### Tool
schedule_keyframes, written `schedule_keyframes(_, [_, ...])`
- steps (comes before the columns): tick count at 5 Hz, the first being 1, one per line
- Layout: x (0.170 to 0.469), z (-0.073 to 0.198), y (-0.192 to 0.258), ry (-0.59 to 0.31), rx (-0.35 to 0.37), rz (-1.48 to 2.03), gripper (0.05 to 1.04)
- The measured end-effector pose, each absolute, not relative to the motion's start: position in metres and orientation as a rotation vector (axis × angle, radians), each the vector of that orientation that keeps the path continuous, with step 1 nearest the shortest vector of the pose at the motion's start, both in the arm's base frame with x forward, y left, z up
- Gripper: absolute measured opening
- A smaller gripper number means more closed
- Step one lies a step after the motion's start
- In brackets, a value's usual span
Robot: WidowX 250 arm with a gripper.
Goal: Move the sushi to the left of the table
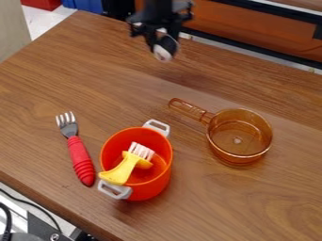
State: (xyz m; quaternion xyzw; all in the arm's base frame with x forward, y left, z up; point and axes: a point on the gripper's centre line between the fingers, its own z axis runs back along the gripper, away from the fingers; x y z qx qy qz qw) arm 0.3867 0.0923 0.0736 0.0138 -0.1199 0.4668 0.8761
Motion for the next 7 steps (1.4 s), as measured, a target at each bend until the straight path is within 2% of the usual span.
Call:
schedule_keyframes(2, [0.342, 0.050, 0.164, -0.278, 0.112, 0.981, 0.453])
schedule_keyframes(3, [0.322, 0.030, 0.173, -0.276, 0.177, 0.969, 0.453])
schedule_keyframes(4, [0.321, 0.023, 0.172, -0.303, 0.188, 0.917, 0.453])
schedule_keyframes(5, [0.321, 0.022, 0.173, -0.302, 0.189, 0.914, 0.504])
schedule_keyframes(6, [0.316, 0.016, 0.171, -0.235, 0.175, 0.904, 0.821])
schedule_keyframes(7, [0.316, 0.015, 0.171, -0.237, 0.182, 0.901, 1.000])
